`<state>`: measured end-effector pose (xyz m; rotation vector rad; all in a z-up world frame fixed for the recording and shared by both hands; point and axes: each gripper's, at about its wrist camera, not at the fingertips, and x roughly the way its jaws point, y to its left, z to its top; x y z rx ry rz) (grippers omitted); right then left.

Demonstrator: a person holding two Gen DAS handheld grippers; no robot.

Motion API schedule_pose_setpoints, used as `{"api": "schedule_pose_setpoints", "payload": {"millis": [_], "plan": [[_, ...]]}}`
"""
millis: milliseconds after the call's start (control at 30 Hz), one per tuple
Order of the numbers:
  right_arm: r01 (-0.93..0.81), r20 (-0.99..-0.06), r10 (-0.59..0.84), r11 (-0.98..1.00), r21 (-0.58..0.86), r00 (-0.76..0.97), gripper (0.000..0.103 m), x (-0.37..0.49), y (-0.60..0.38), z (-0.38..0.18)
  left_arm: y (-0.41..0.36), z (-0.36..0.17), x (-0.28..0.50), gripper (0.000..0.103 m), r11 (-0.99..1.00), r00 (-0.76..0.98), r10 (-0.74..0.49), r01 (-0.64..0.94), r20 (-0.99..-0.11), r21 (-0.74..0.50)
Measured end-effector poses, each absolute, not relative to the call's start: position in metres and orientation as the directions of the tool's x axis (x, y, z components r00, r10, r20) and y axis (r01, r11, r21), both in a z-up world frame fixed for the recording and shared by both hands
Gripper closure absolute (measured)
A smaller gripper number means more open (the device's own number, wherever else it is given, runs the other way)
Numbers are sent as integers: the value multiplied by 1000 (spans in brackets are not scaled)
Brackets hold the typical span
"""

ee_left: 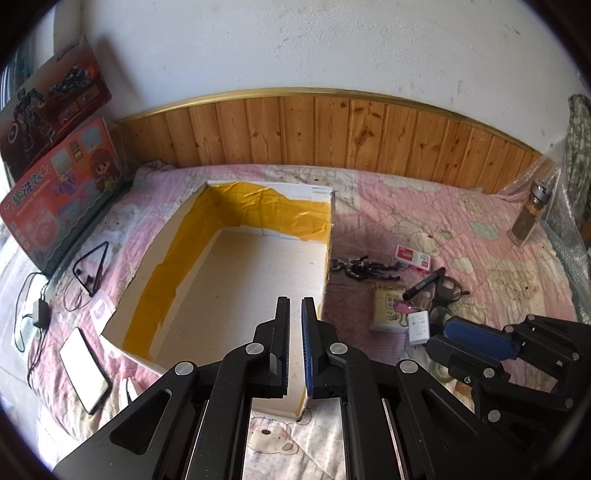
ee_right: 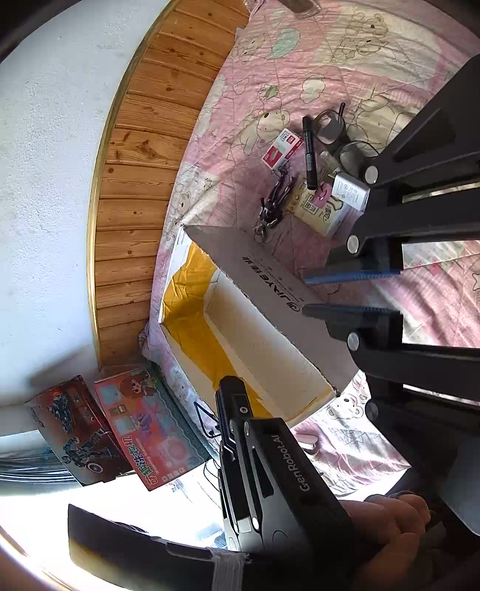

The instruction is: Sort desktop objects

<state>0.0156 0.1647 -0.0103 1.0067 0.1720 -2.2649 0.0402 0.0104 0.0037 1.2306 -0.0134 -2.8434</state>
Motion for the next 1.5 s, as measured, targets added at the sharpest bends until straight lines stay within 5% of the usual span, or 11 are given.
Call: {"api": "schedule_pose_setpoints", "payload": {"millis": [167, 300, 433, 933, 1133, 1200, 1500], "plan": [[567, -707, -499, -807, 166, -502, 56, 11, 188, -7, 32, 0, 40, 83, -1000, -627, 18, -13, -779, -12], [545, -710, -489, -820, 176, -507, 52, 9, 202, -15, 54, -1, 41, 65, -998, -652, 46, -70, -757, -1], [529, -709, -471, -833, 162, -525, 43, 8, 222, -24, 65, -21, 32, 65, -993, -610, 89, -112, -788, -25], [349, -837, -357, -912, 217, -414, 43, -6, 327, -89, 132, -104, 30, 63, -929, -380, 300, -327, -875, -176], [298, -868, -354, -920, 256, -348, 34, -8, 330, -123, 150, -140, 13, 63, -929, -346, 291, -324, -892, -178], [343, -878, -341, -913, 223, -337, 26, -4, 321, -131, 150, -146, 9, 63, -925, -326, 314, -315, -892, -211], [495, -898, -225, -869, 9, -379, 24, 1, 304, -162, 178, -162, -1, 54, -908, -285, 338, -350, -897, -231]]}}
